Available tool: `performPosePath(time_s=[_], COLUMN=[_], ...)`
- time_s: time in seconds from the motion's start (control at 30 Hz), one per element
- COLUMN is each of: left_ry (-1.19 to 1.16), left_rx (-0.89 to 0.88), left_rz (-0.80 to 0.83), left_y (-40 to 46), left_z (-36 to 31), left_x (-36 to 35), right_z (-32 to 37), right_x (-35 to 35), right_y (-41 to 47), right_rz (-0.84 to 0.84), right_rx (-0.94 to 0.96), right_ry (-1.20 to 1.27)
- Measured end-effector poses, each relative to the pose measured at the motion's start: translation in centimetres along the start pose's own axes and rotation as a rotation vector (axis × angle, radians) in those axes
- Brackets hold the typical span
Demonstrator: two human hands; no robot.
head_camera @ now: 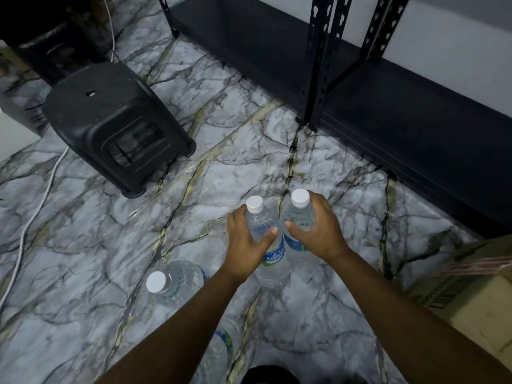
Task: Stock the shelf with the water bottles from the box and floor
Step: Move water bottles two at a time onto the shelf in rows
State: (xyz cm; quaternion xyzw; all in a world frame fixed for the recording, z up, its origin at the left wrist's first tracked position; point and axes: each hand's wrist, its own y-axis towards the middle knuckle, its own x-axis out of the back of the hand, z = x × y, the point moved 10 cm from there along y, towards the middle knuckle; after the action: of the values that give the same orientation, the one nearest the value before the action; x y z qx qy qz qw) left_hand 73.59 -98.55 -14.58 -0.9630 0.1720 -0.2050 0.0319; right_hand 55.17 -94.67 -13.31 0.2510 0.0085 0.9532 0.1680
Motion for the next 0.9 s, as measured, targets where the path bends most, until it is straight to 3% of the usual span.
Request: performPosePath(time_s=[0.1, 0.37, 0.7, 0.9], left_ry=[-0.117, -0.054, -0.152, -0.171], left_rx=[0.008, -0.042, 0.006, 0.014], left_rz=[0.136, -0.041, 0.015, -0.004], left_y=[0.1, 1.8, 1.5, 1.5], left_z=[-0.1, 0.3, 1.0, 0.6], left_x=[-1.0, 0.2, -1.0, -1.2], right_z=[-0.8, -0.7, -0.7, -1.5], right_x=[0.3, 0.8, -0.3, 0.7], right_y=[-0.2, -0.4, -0.1, 0.1], right_rz=[0.004, 0.056, 0.042, -0.076], right_rx=[-0.038, 0.035, 0.083, -0.034], right_ry=[0.042, -0.041, -0.023, 0.024])
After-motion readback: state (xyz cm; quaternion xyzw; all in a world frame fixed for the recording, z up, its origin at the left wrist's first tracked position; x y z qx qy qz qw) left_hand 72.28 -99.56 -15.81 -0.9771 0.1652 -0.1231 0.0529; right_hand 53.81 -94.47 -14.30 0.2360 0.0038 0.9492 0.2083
